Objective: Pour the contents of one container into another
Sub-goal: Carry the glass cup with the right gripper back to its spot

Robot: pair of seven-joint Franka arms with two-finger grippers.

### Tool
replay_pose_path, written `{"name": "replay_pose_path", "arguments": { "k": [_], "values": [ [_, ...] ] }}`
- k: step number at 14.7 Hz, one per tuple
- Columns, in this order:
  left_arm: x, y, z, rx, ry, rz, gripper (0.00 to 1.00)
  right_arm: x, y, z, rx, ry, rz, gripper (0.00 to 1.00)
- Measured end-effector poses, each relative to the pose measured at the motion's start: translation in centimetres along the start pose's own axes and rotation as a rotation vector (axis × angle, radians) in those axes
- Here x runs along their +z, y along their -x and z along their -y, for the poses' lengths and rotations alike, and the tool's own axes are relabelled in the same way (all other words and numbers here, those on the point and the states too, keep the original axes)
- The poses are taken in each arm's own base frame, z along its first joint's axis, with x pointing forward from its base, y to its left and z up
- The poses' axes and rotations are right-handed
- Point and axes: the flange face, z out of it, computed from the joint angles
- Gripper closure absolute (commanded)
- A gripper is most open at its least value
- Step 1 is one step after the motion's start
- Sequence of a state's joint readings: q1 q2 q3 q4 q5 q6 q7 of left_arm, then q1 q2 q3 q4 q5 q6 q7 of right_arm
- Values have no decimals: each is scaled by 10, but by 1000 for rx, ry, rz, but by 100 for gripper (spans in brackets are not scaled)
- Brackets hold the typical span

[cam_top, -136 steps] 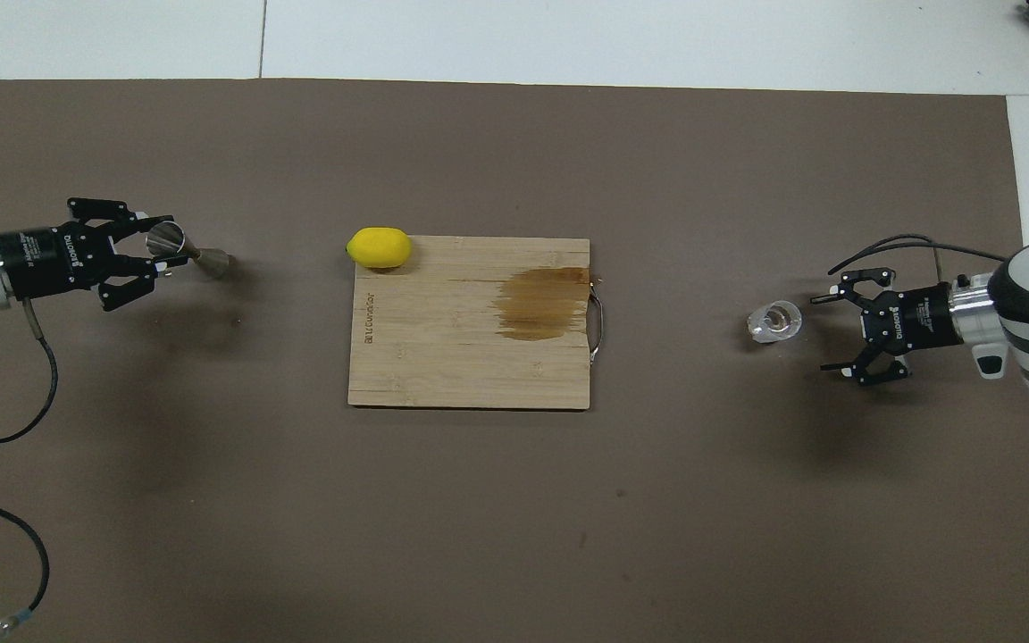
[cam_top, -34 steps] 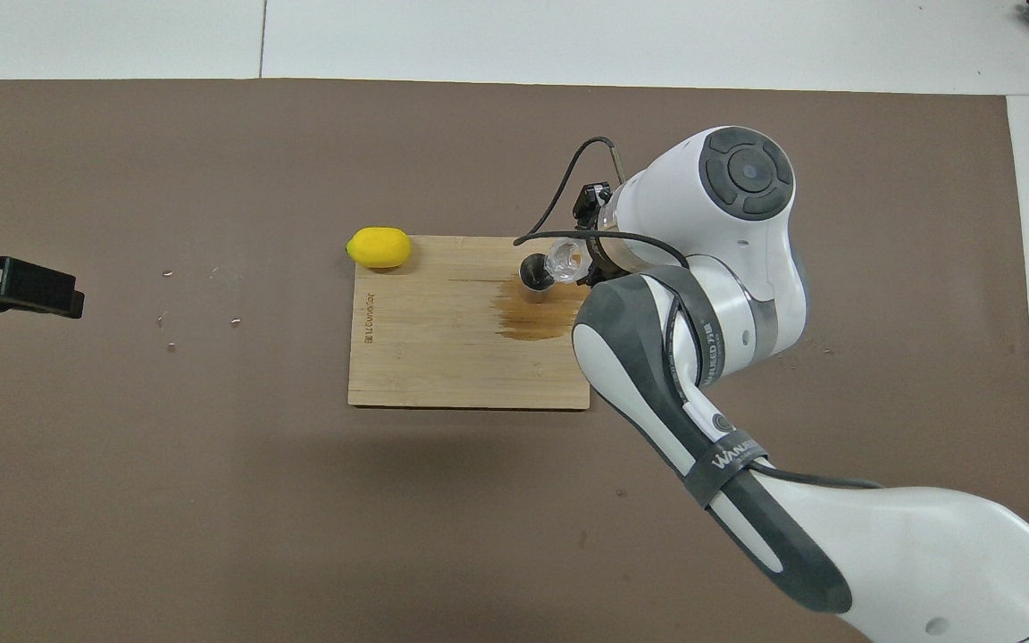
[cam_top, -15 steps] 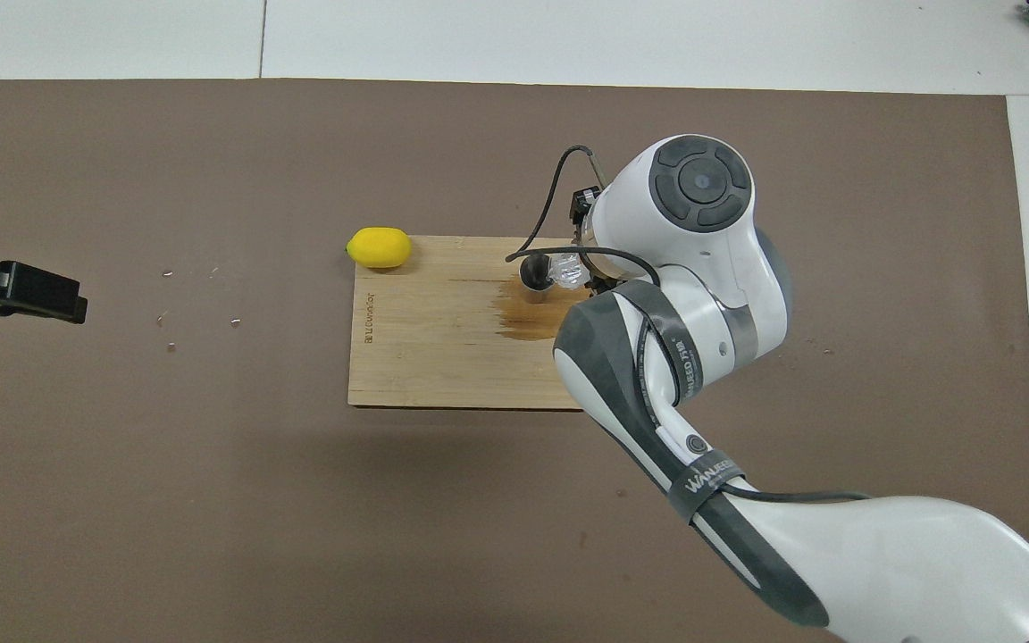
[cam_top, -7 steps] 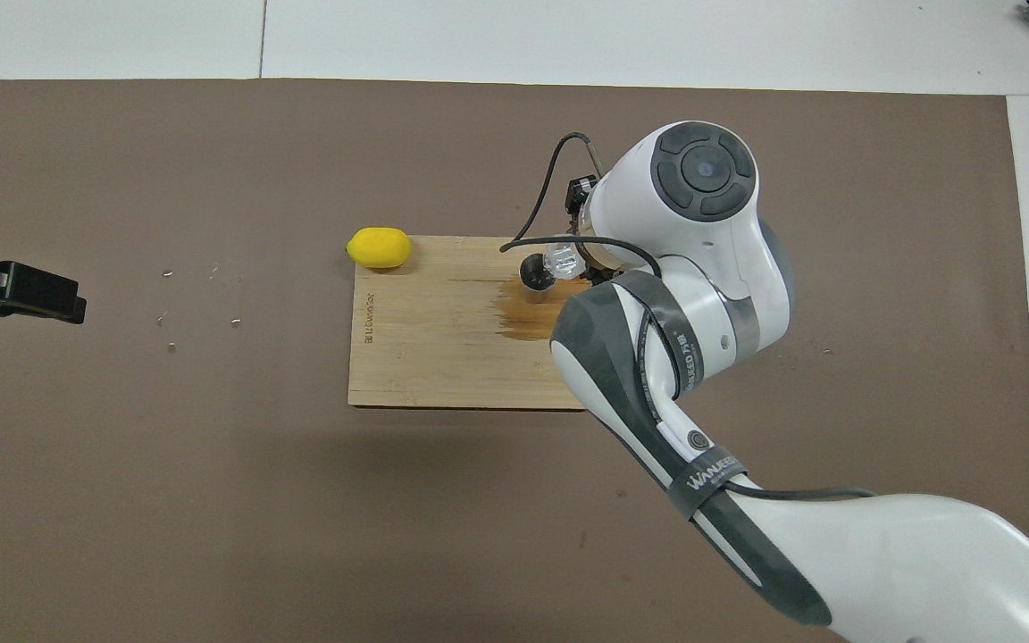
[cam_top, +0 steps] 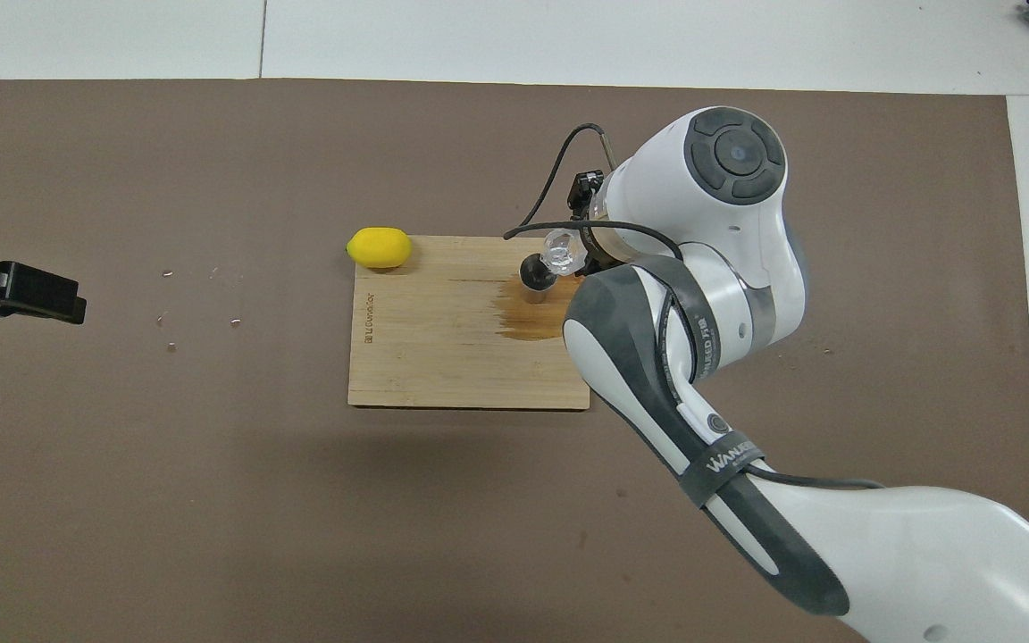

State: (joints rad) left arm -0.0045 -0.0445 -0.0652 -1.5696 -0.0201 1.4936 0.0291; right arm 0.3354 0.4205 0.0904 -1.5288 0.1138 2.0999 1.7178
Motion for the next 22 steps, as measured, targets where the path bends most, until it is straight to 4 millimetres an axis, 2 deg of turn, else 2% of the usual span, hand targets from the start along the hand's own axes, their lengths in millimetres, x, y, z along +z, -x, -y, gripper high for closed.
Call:
{"name": "replay_pose_path", "arguments": {
  "k": [4, 7, 9, 12, 15, 18, 22],
  "values": [
    [0, 0, 0, 0, 0, 0, 0, 1, -23, 4, 61, 10, 35, 100],
    [0, 0, 0, 0, 0, 0, 0, 6, -49, 5, 100, 33, 96, 100],
    [0, 0, 0, 0, 0, 0, 0, 11, -74, 3, 116, 46, 134, 100],
    [0, 0, 0, 0, 0, 0, 0, 22, -122, -5, 131, 62, 217, 100],
    [0, 0, 0, 0, 0, 0, 0, 34, -176, -27, 139, 65, 308, 100],
    [0, 0, 0, 0, 0, 0, 0, 50, -225, -59, 129, 65, 377, 100],
    [0, 0, 0, 0, 0, 0, 0, 71, -274, -101, 91, 66, 425, 100]
  ]
}}
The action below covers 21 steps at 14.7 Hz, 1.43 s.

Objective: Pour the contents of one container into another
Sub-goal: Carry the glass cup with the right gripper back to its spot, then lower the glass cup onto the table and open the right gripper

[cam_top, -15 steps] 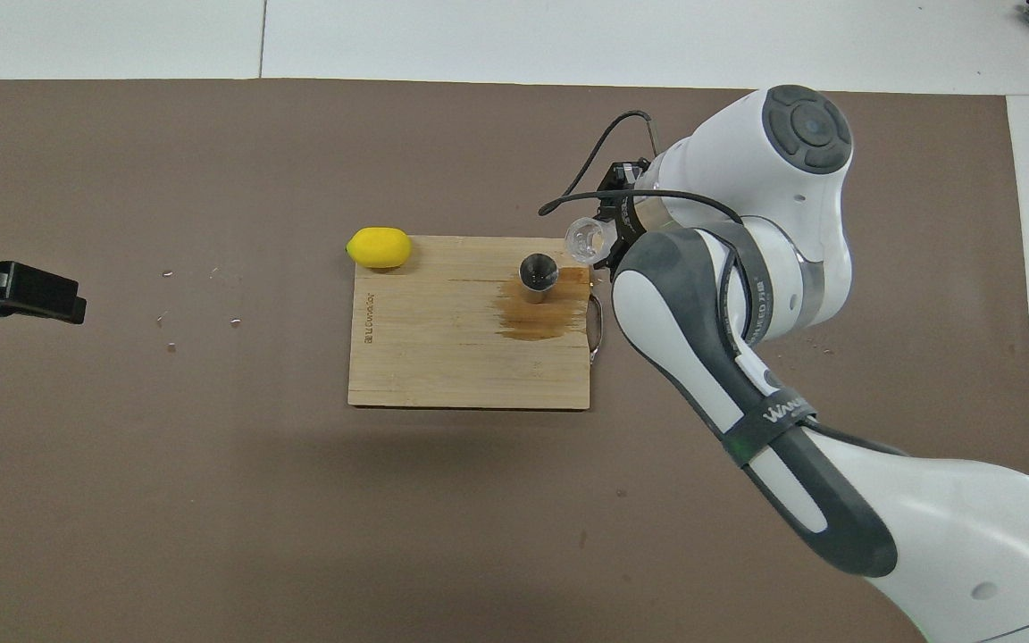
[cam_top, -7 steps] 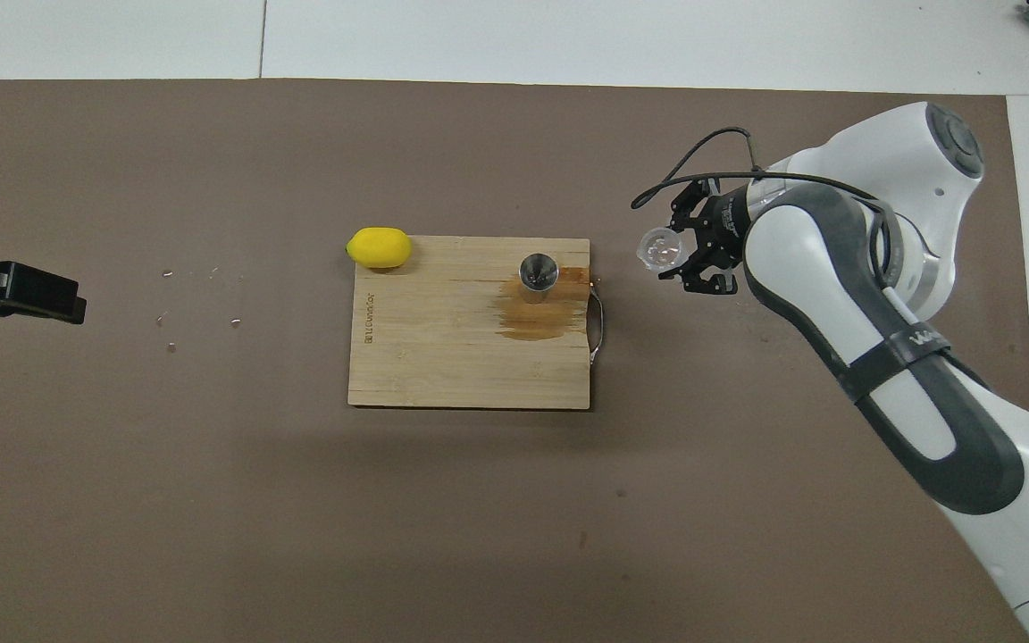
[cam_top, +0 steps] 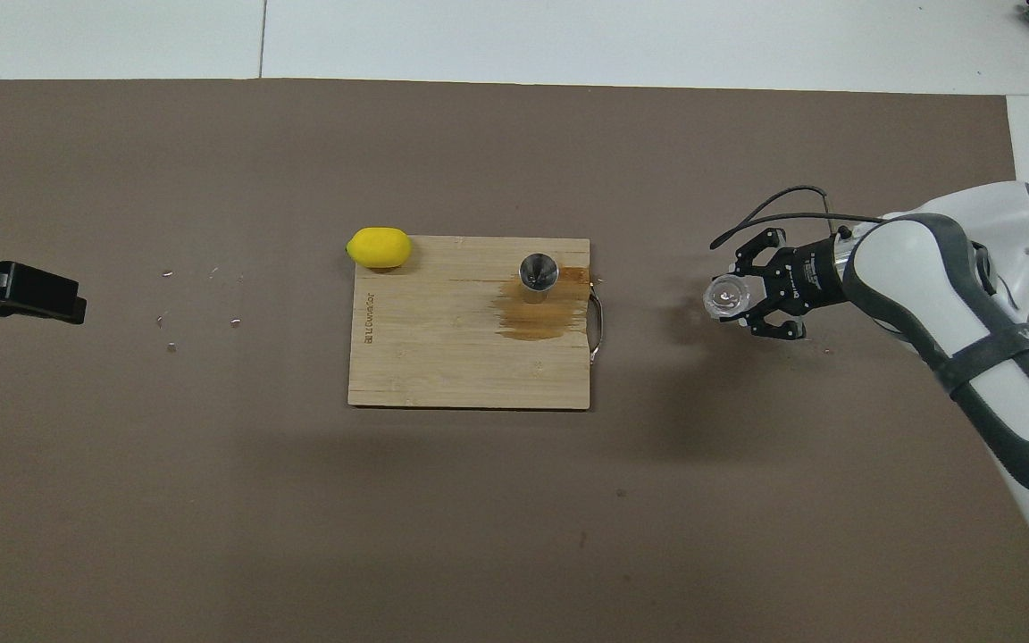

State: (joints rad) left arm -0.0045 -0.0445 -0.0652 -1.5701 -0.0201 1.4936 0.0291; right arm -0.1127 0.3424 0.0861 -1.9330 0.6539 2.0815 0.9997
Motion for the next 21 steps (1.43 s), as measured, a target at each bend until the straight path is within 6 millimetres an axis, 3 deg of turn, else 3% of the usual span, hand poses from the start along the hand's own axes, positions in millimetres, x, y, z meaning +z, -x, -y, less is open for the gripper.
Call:
{"name": "replay_pose_path", "arguments": {
  "k": [8, 11, 16, 17, 18, 19, 20, 21],
  "values": [
    [0, 0, 0, 0, 0, 0, 0, -9, -81, -51, -90, 10, 77, 100],
    [0, 0, 0, 0, 0, 0, 0, -11, -98, -60, -96, 5, 85, 100],
    [0, 0, 0, 0, 0, 0, 0, -17, -109, -67, -108, -5, 97, 99],
    [0, 0, 0, 0, 0, 0, 0, -18, -111, -68, -110, -8, 99, 89],
    [0, 0, 0, 0, 0, 0, 0, -19, -112, -69, -110, -10, 100, 67],
    [0, 0, 0, 0, 0, 0, 0, -19, -113, -70, -109, -11, 100, 37],
    [0, 0, 0, 0, 0, 0, 0, -19, -113, -70, -109, -11, 100, 14],
    [0, 0, 0, 0, 0, 0, 0, -19, -113, -71, -107, -11, 99, 4]
  ]
}}
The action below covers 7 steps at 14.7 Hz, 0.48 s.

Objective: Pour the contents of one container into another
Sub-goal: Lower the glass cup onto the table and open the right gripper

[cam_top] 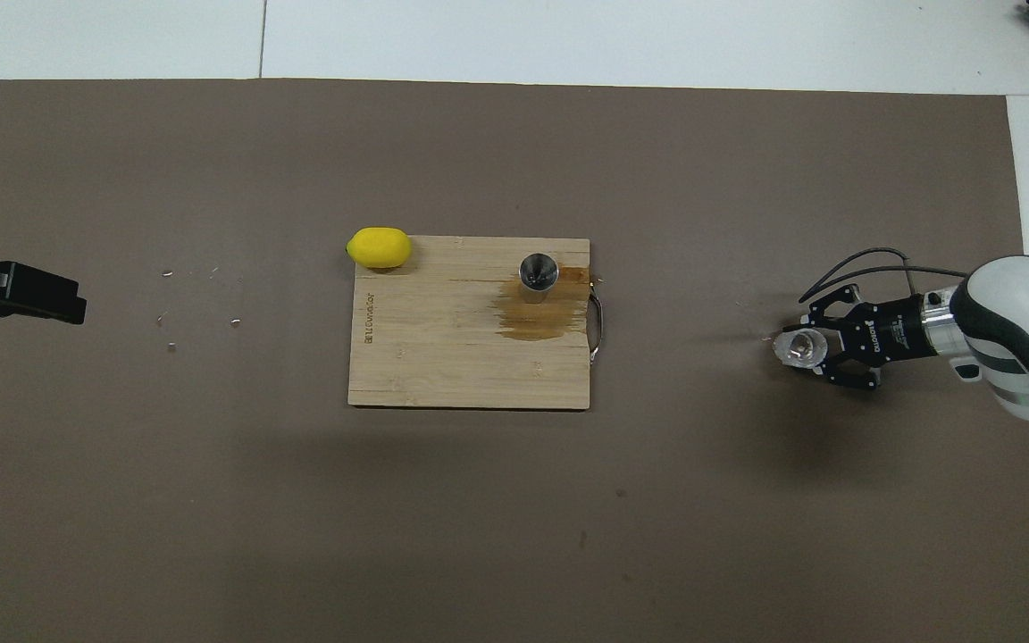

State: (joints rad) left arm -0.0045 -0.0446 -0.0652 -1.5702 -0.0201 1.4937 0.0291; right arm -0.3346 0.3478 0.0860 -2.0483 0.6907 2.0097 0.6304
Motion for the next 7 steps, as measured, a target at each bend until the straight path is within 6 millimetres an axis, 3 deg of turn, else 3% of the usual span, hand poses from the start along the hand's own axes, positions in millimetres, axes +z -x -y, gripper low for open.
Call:
{"name": "replay_pose_path", "arguments": {
  "k": [4, 7],
  "values": [
    [0, 0, 0, 0, 0, 0, 0, -7, -1, -1, -22, -11, -13, 2],
    [0, 0, 0, 0, 0, 0, 0, -37, 26, 6, -131, 23, -108, 1]
  ]
}}
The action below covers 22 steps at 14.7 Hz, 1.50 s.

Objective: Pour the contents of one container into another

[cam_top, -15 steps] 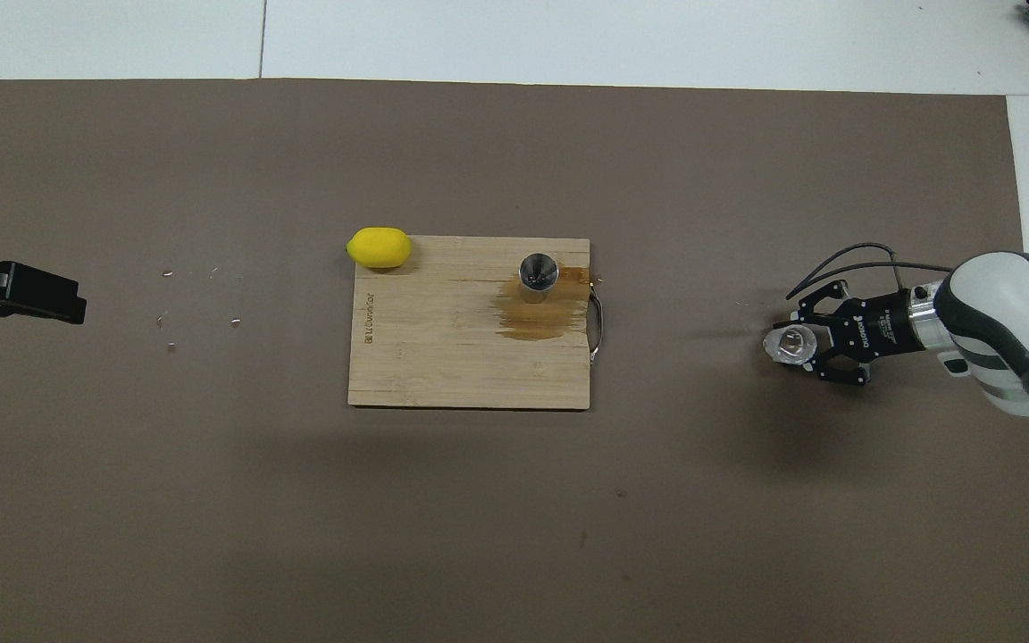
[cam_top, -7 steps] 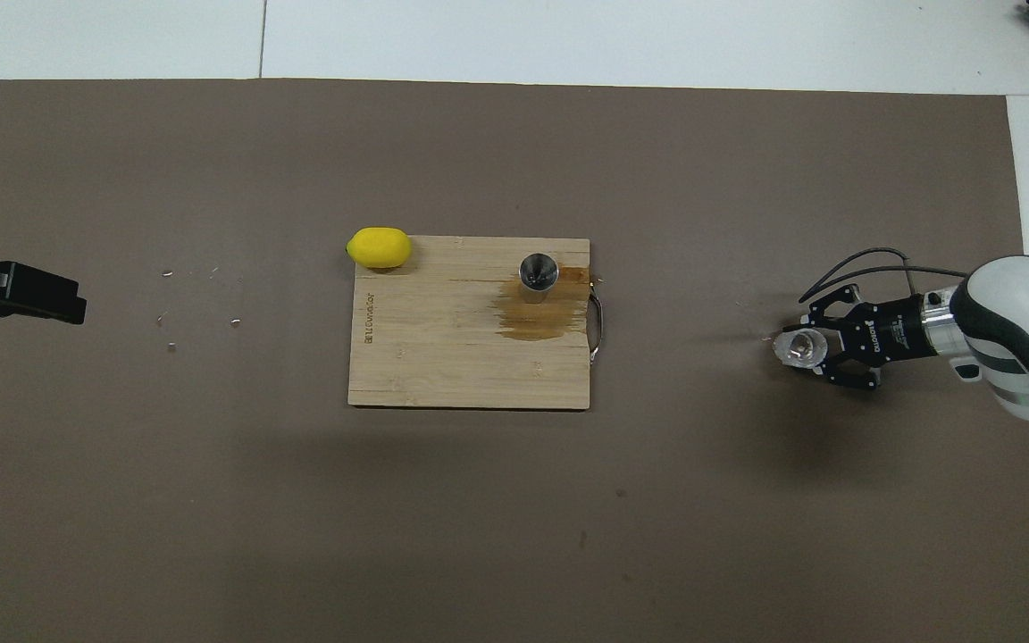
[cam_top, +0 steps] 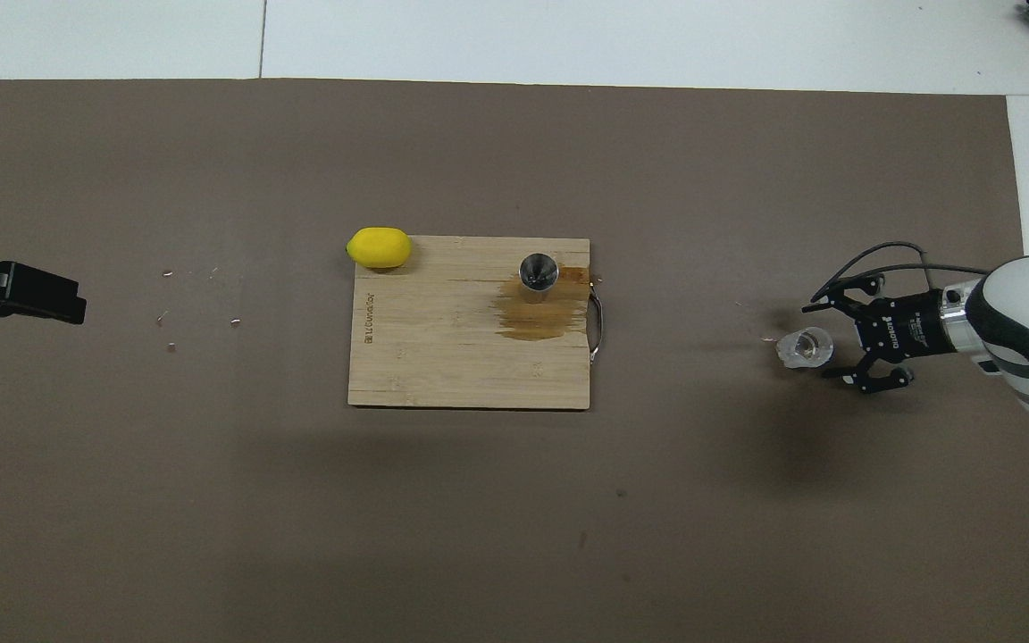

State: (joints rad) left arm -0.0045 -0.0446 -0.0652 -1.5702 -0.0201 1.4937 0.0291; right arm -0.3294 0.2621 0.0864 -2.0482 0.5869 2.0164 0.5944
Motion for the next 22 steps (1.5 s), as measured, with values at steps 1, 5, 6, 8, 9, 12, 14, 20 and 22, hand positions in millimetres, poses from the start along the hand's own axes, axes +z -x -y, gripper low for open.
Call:
{"name": "replay_pose_path", "arguments": {
  "k": [1, 5, 6, 8, 9, 12, 14, 20, 22],
  "values": [
    [0, 0, 0, 0, 0, 0, 0, -13, 14, 5, -55, 29, -47, 1],
    [0, 0, 0, 0, 0, 0, 0, -30, 92, 36, -298, 164, -208, 1],
    [0, 0, 0, 0, 0, 0, 0, -25, 116, 46, -371, 210, -244, 1],
    [0, 0, 0, 0, 0, 0, 0, -9, 160, 61, -513, 306, -315, 1],
    [0, 0, 0, 0, 0, 0, 0, -1, 177, 66, -577, 350, -348, 1],
    [0, 0, 0, 0, 0, 0, 0, 7, 219, 79, -760, 426, -413, 1],
    [0, 0, 0, 0, 0, 0, 0, -5, 238, 87, -835, 432, -430, 1],
    [0, 0, 0, 0, 0, 0, 0, -101, 282, 109, -928, 450, -450, 1],
    [0, 0, 0, 0, 0, 0, 0, -132, 292, 112, -919, 440, -459, 1]
  ]
}}
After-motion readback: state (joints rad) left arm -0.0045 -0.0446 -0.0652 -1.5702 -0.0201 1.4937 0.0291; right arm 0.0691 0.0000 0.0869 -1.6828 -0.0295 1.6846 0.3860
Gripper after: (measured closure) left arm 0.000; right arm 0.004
